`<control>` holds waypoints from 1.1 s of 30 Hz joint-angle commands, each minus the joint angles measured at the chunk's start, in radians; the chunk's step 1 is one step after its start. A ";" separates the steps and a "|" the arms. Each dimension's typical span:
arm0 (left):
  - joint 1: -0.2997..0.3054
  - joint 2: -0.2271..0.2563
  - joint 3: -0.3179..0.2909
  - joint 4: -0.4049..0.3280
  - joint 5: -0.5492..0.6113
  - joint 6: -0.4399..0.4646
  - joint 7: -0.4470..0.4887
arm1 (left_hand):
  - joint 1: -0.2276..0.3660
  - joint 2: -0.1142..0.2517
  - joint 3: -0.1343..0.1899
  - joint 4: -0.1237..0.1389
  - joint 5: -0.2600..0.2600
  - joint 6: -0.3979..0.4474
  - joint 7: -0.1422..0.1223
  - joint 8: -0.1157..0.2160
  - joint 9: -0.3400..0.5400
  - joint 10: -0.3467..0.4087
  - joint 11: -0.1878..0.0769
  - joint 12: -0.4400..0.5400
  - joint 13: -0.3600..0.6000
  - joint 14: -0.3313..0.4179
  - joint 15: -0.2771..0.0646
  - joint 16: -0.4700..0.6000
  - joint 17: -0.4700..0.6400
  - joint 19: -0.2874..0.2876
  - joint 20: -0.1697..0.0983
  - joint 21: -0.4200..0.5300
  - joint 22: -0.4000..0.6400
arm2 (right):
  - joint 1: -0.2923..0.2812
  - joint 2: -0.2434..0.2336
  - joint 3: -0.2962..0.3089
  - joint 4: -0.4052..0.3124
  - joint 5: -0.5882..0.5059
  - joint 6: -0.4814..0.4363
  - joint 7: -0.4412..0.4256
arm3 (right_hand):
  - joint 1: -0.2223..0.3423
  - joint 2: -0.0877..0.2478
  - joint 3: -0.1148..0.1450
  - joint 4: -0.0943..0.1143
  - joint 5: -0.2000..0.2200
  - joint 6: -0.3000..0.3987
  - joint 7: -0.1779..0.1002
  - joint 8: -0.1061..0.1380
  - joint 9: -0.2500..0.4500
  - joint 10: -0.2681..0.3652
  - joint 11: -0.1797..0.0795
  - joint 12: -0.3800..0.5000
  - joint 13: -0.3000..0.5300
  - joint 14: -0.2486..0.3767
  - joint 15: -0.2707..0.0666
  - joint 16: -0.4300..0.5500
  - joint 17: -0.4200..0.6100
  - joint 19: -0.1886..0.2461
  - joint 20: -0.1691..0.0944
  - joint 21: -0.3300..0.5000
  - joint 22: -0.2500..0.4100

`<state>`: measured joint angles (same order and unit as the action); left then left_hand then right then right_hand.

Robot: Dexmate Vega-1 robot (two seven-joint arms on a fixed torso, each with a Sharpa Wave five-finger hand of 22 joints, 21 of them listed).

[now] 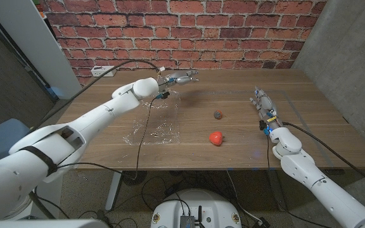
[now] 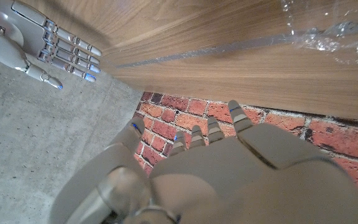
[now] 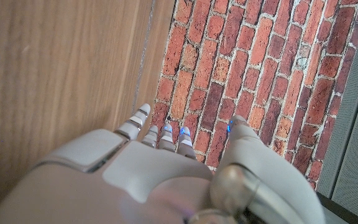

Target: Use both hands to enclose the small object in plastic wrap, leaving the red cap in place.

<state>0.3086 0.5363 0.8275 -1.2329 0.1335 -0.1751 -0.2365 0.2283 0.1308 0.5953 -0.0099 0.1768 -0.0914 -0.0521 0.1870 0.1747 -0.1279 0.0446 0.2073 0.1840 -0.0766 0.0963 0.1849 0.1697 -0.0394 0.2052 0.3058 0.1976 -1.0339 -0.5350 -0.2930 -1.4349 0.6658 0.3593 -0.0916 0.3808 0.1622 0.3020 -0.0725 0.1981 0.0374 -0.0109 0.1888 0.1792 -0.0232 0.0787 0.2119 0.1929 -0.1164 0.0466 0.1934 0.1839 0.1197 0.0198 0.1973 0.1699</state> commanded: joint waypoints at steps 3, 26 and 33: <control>-0.063 -0.006 0.070 -0.040 0.171 -0.021 -0.048 | 0.010 -0.004 0.001 -0.009 -0.004 -0.007 -0.012 -0.003 0.004 -0.006 -0.012 -0.003 0.002 0.004 -0.008 0.001 0.004 0.006 0.001 0.001 0.003 | -0.010 0.009 0.003 0.009 -0.001 0.017 -0.004 | 0.012 -0.001 0.005 -0.003 -0.001 0.008 0.000 0.002 0.002 0.003 0.008 -0.003 0.003 -0.005 0.006 0.004 0.003 0.003 0.004 0.001 0.006; -0.108 -0.027 0.132 -0.099 0.358 -0.049 -0.099 | 0.048 -0.019 0.002 -0.067 -0.003 0.016 -0.050 0.003 0.004 0.031 -0.081 0.007 0.002 0.072 -0.046 0.010 0.004 0.051 -0.019 0.008 0.000 | -0.036 0.022 0.015 0.015 0.002 0.056 -0.011 | 0.011 0.000 0.007 -0.004 -0.003 0.022 -0.003 0.005 0.003 0.005 0.011 -0.004 0.003 -0.004 0.005 0.005 0.004 0.002 0.005 0.001 0.006; -0.115 -0.034 0.150 -0.116 0.414 -0.059 -0.101 | 0.078 -0.032 0.000 -0.108 -0.003 0.041 -0.074 0.007 0.004 0.064 -0.113 0.013 0.002 0.134 -0.082 0.018 0.004 0.087 -0.040 0.016 -0.001 | -0.049 0.021 0.019 0.005 0.001 0.060 -0.019 | 0.011 0.000 0.008 -0.005 -0.004 0.028 -0.002 0.007 0.003 0.005 0.014 -0.004 0.003 -0.004 0.006 0.005 0.004 0.003 0.005 0.001 0.006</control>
<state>0.2076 0.5124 0.9503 -1.3234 0.4649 -0.2205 -0.3279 0.2910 0.1024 0.5942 -0.1036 0.1767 -0.0559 -0.1089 0.1888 0.1746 -0.0741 -0.0593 0.2113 0.1838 0.0387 0.0213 0.1937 0.1696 0.0344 0.1710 0.3124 0.1952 -1.0674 -0.5155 -0.2791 -1.4226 0.6673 0.4089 -0.1016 0.3807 0.1622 0.3047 -0.0751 0.1981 0.0503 -0.0126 0.1888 0.1791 -0.0196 0.0823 0.2119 0.1929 -0.1182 0.0483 0.1934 0.1837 0.1198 0.0198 0.1973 0.1698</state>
